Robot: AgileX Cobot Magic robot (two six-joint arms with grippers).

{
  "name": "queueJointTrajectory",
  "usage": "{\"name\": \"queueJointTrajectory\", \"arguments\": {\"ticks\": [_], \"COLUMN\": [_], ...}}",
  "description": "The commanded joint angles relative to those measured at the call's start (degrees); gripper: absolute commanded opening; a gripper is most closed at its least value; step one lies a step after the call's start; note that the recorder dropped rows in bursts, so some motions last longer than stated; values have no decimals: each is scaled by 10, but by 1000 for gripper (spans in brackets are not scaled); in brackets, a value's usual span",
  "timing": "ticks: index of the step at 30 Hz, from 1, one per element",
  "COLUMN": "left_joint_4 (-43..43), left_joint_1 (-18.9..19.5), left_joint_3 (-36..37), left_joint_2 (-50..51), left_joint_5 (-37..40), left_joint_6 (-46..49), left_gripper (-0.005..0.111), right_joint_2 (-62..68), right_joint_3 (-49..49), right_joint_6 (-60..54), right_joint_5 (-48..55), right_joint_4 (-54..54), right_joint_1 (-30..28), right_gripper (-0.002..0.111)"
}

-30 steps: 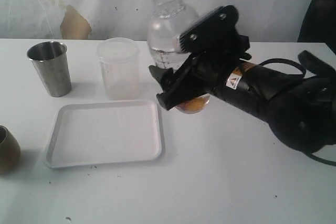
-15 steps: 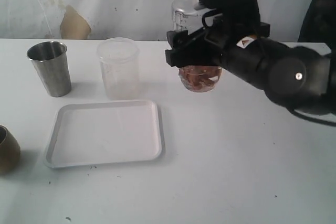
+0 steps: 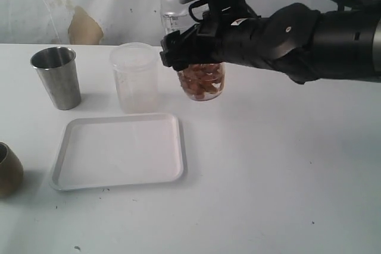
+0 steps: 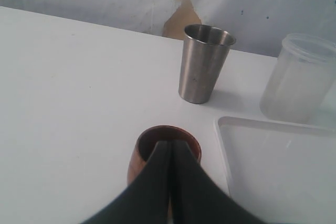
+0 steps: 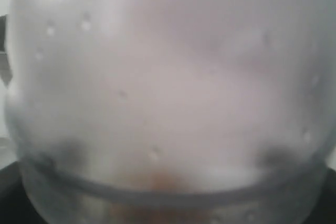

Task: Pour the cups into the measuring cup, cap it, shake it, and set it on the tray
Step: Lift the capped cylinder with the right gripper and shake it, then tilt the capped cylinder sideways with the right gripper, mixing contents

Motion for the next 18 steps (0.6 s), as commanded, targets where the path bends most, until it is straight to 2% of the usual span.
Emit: {"name": "queueJointTrajectory", "arguments": {"ticks": [1,8,12,15,16,18], "left_joint_4": [2,2,2,2,2,2], "left_joint_1": [-2,-2,-2,-2,-2,-2], "left_joint_3": [3,3,3,3,3,3], "left_joint_2": [-2,-2,-2,-2,-2,-2], "left_joint_5": [-3,-3,-3,-3,-3,-3], "left_joint_6": [1,1,1,1,1,1], "left_gripper": [1,1,1,1,1,1], "right_joint_2": [4,38,47,47,47,47], "right_joint_3": [-32,-74,-85,-93,-100,-102], "right_joint_6": [-53,-268,-377,-493,-576,-622], "right_joint_5": [-33,-14,-33,-67,-97,-151], "right_joint_4": [74,320,416,501,549,549], "right_joint_1": [-20,-42,-43,-43,-43,-41], "right_gripper": [0,0,0,0,0,0]}}
